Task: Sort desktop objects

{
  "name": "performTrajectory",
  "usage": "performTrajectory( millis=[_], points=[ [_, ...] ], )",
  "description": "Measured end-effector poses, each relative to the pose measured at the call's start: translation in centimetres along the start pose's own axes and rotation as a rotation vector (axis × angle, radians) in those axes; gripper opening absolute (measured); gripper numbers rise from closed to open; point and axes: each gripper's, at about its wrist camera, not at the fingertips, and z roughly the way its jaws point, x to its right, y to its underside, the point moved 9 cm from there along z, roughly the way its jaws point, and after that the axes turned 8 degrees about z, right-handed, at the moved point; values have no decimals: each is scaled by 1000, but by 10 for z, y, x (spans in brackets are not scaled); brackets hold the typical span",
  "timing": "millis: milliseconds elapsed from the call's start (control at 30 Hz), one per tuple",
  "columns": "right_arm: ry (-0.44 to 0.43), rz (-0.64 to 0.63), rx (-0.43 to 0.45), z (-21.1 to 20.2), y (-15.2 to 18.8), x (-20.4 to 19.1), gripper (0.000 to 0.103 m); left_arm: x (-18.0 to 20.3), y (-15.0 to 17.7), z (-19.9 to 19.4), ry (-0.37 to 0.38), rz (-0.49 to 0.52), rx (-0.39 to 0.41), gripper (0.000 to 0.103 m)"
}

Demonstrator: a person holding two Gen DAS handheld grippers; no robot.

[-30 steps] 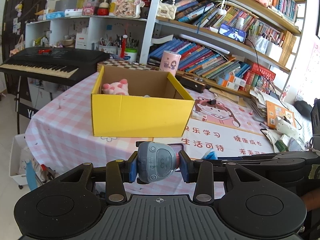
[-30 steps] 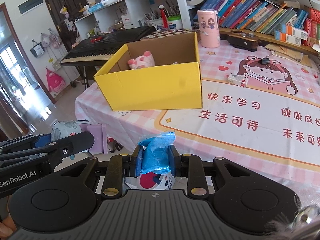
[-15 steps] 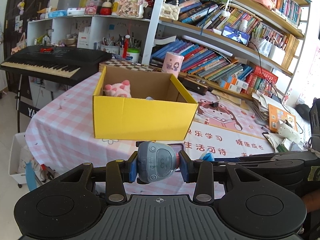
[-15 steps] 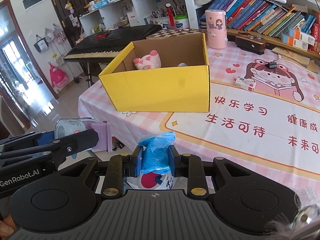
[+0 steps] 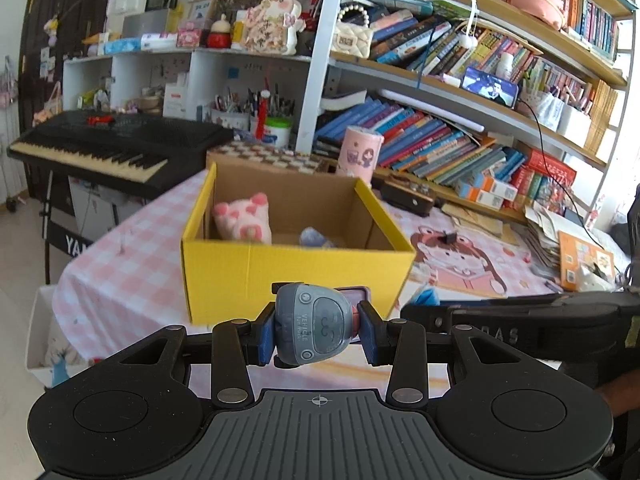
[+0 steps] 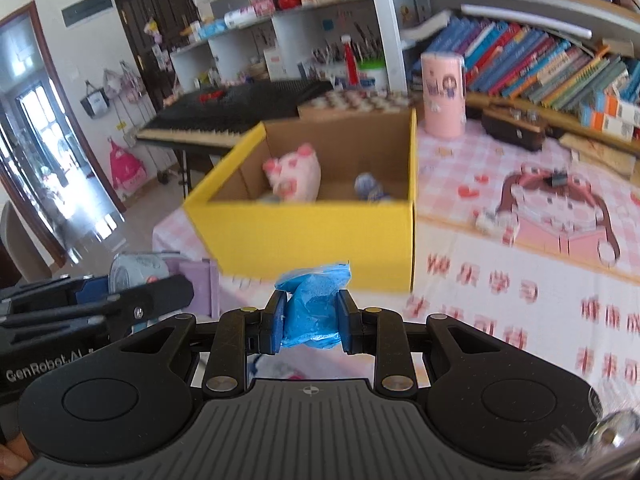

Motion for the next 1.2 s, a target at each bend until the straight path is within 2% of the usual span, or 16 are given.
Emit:
performTrajectory(
  millis=[467,667,900,1200],
  points=[
    [-65,-54,115,31,-102,20,24,-9,-63,46,-83,22,80,39],
    [-68,-102,120,58,-133,31,24,-6,-76,83,-98,55,59,39],
    [-79,-144,53,102,-146,34,24,-2,-69,137,-90,77,-39,39],
    [-86,-205,-168,180,-136,25,24,7,-46,193,-77,125,-185,39]
  ],
)
